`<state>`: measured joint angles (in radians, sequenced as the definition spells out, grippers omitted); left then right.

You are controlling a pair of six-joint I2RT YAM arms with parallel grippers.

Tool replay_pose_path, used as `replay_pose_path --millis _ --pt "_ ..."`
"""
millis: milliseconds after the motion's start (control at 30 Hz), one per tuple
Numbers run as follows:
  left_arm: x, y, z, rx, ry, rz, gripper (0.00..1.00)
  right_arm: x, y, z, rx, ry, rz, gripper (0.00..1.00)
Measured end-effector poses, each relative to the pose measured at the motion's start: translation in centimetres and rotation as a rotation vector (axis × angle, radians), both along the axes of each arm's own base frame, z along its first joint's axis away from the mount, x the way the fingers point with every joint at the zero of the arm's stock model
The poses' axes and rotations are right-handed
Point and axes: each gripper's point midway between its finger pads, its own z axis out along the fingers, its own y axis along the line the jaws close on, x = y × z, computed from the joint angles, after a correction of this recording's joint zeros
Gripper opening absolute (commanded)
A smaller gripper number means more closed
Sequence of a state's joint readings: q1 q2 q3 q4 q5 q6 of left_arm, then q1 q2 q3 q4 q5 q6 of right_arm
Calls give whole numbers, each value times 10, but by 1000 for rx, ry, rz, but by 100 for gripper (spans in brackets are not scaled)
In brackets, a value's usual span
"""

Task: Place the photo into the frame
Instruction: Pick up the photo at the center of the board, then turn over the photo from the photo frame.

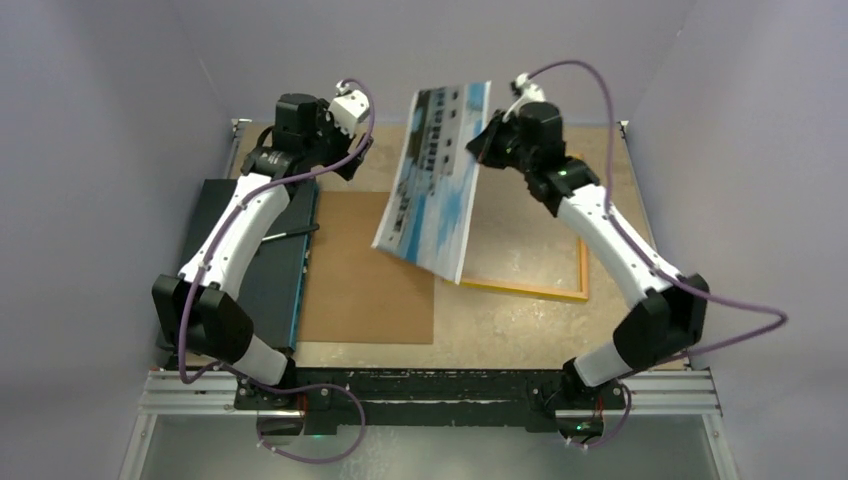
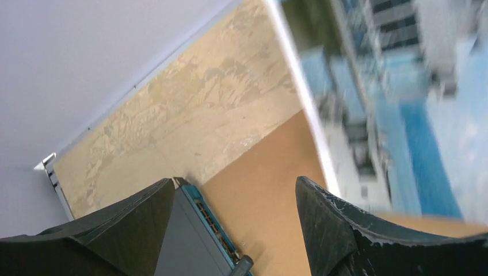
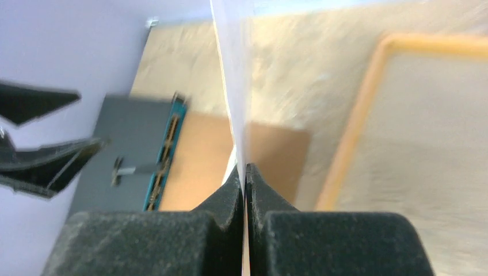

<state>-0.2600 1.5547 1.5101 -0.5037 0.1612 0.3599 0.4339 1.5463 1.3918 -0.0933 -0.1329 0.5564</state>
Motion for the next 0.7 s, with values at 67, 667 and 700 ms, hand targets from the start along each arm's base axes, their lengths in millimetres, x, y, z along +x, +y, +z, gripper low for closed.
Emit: replay_pose_path --millis 67,667,700 --pt "-5 -4 19 -36 -31 -13 76 1 -35 47 -67 -87 -117 0" --pt "-24 -6 -13 -36 92 -27 76 -20 -102 115 -586 -174 -431 0" --pt "-25 -5 -14 -34 96 -26 76 -14 -88 95 -634 -141 -403 0"
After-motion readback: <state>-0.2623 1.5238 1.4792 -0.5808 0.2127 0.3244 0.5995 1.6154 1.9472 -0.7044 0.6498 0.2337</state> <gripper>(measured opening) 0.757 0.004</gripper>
